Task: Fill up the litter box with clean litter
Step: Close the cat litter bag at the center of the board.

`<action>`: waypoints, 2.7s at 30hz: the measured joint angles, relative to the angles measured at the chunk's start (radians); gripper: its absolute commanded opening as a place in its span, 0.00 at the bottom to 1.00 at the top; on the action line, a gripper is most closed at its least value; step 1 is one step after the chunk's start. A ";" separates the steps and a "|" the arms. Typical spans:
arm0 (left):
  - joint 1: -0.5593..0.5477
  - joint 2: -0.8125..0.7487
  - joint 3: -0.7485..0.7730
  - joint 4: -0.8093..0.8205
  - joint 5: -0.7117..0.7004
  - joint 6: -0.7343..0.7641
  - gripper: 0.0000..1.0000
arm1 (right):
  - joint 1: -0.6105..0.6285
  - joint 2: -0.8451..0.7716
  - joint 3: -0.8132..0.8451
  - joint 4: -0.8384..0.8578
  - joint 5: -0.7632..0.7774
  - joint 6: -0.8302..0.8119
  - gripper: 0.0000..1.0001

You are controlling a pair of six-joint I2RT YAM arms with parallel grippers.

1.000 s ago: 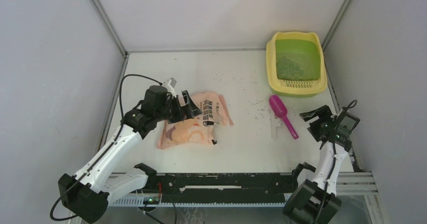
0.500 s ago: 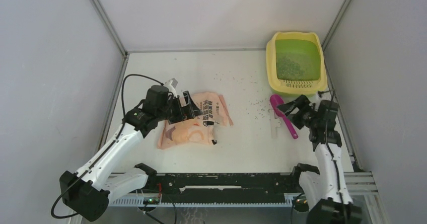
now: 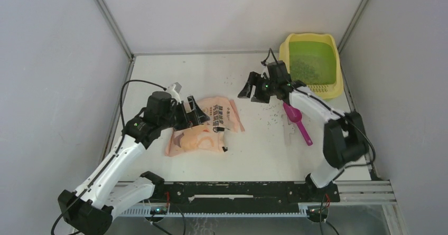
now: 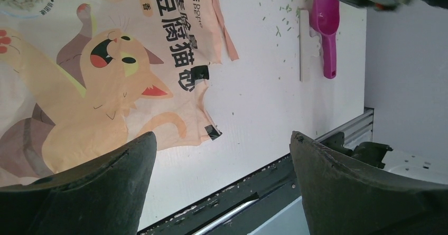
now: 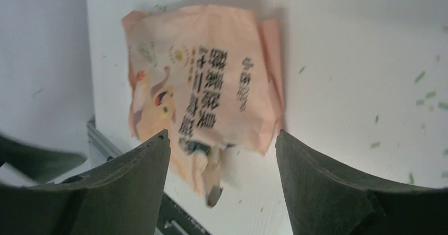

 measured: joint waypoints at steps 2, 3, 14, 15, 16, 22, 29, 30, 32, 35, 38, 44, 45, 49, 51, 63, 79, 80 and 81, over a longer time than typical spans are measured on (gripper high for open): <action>0.004 -0.026 -0.001 -0.008 -0.005 0.000 1.00 | 0.001 0.130 0.079 0.002 0.001 -0.035 0.77; 0.006 -0.036 -0.001 -0.011 -0.007 0.000 1.00 | 0.001 0.182 0.107 0.001 0.002 -0.050 0.77; 0.022 -0.101 -0.046 -0.068 -0.027 0.000 1.00 | 0.011 0.494 0.249 -0.014 -0.034 -0.153 0.73; 0.023 -0.101 -0.047 -0.071 -0.027 0.000 1.00 | 0.016 0.502 0.249 -0.014 -0.039 -0.154 0.74; 0.023 -0.101 -0.047 -0.074 -0.031 0.000 1.00 | 0.023 0.511 0.249 -0.013 -0.043 -0.154 0.73; 0.025 -0.100 -0.047 -0.076 -0.037 0.000 1.00 | 0.074 0.532 0.229 0.042 -0.086 -0.150 0.73; 0.026 -0.090 -0.047 -0.076 -0.040 0.000 1.00 | 0.111 0.554 0.179 0.188 -0.223 -0.098 0.71; 0.026 -0.090 -0.047 -0.076 -0.040 0.000 1.00 | 0.113 0.558 0.170 0.213 -0.244 -0.085 0.68; 0.027 -0.090 -0.047 -0.076 -0.041 0.000 1.00 | 0.114 0.570 0.141 0.285 -0.296 -0.055 0.60; 0.027 -0.090 -0.047 -0.076 -0.041 0.000 1.00 | 0.114 0.581 0.101 0.365 -0.349 -0.010 0.43; 0.027 -0.090 -0.047 -0.076 -0.041 0.000 1.00 | 0.114 0.587 0.062 0.416 -0.377 0.032 0.33; 0.027 -0.091 -0.047 -0.078 -0.041 0.000 1.00 | 0.112 0.580 0.040 0.527 -0.414 0.119 0.07; 0.028 -0.092 -0.047 -0.079 -0.041 0.000 1.00 | 0.111 0.570 0.039 0.534 -0.415 0.130 0.02; 0.034 -0.100 -0.047 -0.088 -0.041 0.000 1.00 | 0.101 0.477 0.040 0.531 -0.414 0.156 0.00; 0.039 -0.105 -0.047 -0.093 -0.041 0.000 1.00 | 0.095 0.399 0.061 0.477 -0.413 0.150 0.00; 0.063 -0.163 -0.032 -0.129 -0.041 0.000 1.00 | 0.095 0.298 0.721 -0.227 -0.316 -0.103 0.00; 0.072 -0.366 -0.019 -0.188 -0.038 0.000 1.00 | 0.089 0.292 0.842 -0.434 -0.243 0.016 0.00; 0.072 -0.386 -0.019 -0.196 -0.039 0.000 1.00 | 0.092 0.292 0.842 -0.426 -0.248 0.032 0.00; 0.073 -0.406 -0.019 -0.204 -0.039 0.000 1.00 | 0.095 0.292 0.842 -0.415 -0.253 0.050 0.00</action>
